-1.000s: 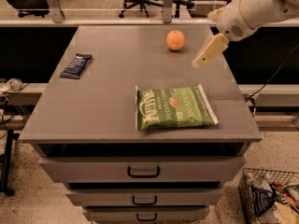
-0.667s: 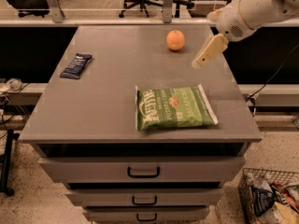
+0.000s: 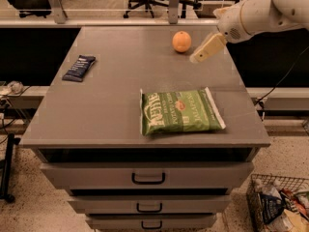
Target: Move orange near rxbar blueberry
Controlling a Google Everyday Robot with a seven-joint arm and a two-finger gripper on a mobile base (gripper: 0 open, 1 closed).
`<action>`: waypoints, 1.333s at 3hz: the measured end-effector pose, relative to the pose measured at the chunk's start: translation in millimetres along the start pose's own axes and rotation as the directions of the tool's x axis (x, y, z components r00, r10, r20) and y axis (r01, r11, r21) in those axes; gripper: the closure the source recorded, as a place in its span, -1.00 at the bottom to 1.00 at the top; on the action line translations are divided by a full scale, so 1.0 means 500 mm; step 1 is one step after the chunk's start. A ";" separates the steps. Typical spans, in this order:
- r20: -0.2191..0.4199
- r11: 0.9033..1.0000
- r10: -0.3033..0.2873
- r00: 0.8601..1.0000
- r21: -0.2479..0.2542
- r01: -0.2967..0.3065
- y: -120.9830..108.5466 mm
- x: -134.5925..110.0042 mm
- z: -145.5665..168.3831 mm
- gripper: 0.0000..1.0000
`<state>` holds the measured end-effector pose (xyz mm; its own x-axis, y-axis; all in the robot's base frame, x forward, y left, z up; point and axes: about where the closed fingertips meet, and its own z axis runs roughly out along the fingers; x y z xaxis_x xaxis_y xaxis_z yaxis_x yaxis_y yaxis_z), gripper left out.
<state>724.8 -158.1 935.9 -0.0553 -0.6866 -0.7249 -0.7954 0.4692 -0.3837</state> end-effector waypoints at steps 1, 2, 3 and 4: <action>0.098 0.992 0.099 0.990 0.067 -0.106 -0.058 0.012 0.054 -1.00; 0.172 0.972 0.198 0.965 0.094 -0.216 -0.099 0.028 0.112 -1.00; 0.198 0.957 0.249 0.948 0.100 -0.273 -0.117 0.039 0.160 -1.00; 0.189 0.950 0.280 0.941 0.089 -0.300 -0.128 0.036 0.197 -1.00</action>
Offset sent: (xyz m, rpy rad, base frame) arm 0.1106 -0.0092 -0.0358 0.3847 -0.0429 -0.2224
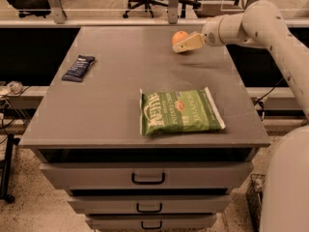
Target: Move orange near rxbar blueberry
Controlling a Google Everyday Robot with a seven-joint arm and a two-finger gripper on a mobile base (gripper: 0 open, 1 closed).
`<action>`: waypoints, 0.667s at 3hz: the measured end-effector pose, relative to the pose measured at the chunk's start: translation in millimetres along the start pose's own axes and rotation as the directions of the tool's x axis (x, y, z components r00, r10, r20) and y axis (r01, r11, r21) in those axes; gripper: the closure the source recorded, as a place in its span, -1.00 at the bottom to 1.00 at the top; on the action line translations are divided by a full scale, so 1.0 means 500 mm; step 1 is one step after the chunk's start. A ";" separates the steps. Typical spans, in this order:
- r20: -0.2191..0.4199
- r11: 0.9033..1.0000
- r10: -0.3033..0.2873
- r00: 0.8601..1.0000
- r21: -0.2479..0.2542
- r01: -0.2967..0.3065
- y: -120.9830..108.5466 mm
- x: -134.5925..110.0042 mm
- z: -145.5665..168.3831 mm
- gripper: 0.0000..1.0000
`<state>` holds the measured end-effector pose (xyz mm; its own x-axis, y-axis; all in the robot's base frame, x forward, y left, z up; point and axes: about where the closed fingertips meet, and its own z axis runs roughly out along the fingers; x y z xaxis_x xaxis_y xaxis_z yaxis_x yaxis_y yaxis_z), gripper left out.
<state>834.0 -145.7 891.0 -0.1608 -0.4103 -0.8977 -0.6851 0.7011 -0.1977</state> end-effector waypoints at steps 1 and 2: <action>-0.019 1.000 0.026 0.999 -0.017 -0.026 0.003 0.008 0.031 -1.00; -0.042 0.997 0.062 0.997 -0.047 -0.064 0.014 0.018 0.058 -0.98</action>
Offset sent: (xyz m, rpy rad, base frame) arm 0.0205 0.0171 -0.0209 0.0354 0.1112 0.0067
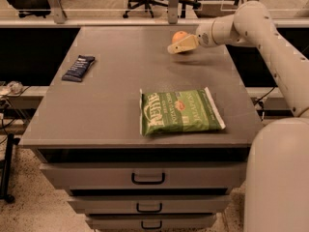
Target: Move orange near rxbar blueberry
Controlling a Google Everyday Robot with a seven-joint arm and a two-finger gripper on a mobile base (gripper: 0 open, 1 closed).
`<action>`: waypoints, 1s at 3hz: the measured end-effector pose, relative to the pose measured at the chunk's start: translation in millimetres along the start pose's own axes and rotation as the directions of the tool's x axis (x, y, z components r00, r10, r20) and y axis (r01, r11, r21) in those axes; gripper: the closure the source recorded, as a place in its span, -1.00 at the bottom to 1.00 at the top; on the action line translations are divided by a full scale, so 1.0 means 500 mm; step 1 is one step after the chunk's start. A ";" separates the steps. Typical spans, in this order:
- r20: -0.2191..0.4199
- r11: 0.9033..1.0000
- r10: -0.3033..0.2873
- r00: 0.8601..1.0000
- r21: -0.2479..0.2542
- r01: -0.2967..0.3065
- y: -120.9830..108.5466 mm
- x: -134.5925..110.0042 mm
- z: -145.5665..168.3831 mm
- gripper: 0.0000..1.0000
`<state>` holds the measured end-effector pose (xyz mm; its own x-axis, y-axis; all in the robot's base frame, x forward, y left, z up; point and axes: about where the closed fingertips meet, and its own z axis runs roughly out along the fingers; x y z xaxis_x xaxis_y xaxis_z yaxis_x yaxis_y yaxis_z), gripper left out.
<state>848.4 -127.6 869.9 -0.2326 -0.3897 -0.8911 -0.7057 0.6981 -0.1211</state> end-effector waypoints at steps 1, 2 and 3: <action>-0.017 0.999 0.029 0.999 -0.027 -0.029 0.012 0.013 0.017 -0.52; -0.023 0.997 0.048 0.999 -0.053 -0.049 0.020 0.019 0.026 -0.09; -0.011 0.995 0.036 0.999 -0.088 -0.036 0.033 0.003 0.023 0.38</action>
Offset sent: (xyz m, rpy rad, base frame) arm 0.0000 0.0088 -0.0159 0.0501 0.0910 0.0353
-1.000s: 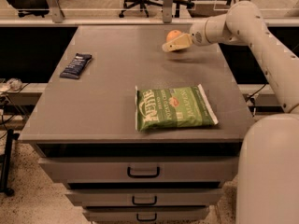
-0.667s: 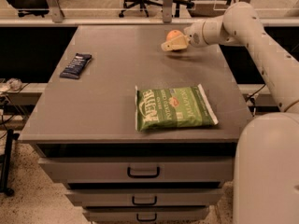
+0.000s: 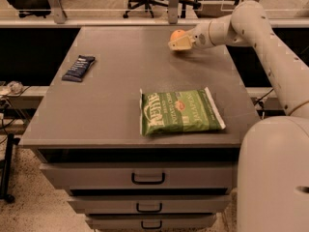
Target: Move orange near rxbar blueberry
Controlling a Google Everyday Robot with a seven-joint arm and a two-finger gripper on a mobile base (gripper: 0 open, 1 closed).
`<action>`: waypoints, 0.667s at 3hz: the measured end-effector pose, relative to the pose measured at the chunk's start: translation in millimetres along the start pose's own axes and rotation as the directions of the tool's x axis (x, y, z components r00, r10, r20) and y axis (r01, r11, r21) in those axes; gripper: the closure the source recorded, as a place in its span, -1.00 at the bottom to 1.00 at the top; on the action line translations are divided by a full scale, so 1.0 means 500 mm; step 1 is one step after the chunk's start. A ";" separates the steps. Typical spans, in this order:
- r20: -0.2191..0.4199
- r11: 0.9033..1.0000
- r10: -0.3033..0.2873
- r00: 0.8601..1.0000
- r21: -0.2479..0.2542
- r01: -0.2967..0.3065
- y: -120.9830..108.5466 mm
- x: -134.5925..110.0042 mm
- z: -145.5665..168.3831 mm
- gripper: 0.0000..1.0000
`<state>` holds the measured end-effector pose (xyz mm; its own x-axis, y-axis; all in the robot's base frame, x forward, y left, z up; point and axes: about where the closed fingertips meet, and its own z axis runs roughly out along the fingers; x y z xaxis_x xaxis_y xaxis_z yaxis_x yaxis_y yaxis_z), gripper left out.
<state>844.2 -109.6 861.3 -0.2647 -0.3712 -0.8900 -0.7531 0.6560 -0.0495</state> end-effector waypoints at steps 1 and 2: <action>0.035 0.999 -0.044 0.998 -0.028 0.045 0.019 -0.043 -0.020 0.86; 0.063 0.992 -0.118 0.991 -0.040 0.120 0.045 -0.098 -0.066 1.00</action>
Offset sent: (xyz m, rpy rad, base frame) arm -0.0475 0.0055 0.1088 -0.0414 -0.1861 0.1415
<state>820.5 -98.5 919.0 -0.1359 -0.4037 -0.9047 -0.8031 0.5796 -0.1380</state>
